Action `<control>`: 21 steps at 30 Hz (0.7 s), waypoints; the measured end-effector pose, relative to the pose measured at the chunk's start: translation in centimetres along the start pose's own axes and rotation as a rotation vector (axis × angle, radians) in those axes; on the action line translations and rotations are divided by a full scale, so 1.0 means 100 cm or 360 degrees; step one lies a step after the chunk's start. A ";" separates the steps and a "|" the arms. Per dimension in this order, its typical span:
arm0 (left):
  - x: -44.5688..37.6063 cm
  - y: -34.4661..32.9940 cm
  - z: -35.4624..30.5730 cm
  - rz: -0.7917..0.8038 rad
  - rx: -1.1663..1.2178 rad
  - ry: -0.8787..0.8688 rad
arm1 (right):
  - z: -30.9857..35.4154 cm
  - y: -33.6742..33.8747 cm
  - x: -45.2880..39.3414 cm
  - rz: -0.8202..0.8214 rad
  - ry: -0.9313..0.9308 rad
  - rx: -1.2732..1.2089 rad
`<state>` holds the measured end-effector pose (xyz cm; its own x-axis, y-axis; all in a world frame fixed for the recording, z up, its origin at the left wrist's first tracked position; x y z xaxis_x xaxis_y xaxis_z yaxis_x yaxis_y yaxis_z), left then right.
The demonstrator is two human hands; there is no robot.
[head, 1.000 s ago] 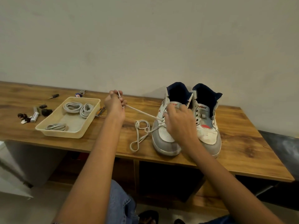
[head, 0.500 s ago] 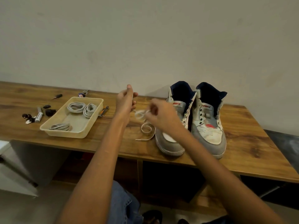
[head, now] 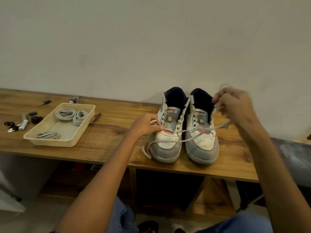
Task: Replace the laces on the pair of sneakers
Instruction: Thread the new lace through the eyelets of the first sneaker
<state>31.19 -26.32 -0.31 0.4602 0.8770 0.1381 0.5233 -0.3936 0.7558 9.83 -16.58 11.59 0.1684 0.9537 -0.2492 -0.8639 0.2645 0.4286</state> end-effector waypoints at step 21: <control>0.005 0.039 0.068 -0.0709 0.0640 0.0346 | -0.080 -0.133 -0.005 0.0471 -0.0233 0.1015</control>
<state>38.29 -29.31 -1.65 0.0025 0.9997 0.0245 0.8788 -0.0139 0.4771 17.44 -21.68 -0.97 0.0705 0.9959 0.0558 -0.4453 -0.0186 0.8952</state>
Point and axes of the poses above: each hand's wrist, its own x-axis away from the middle knuckle, its own y-axis out of the back of the hand, z = x × y, the point moved 10 cm from there along -x, towards the middle knuckle, and after that the axes turned 12 degrees about z, right-handed, at the moved point
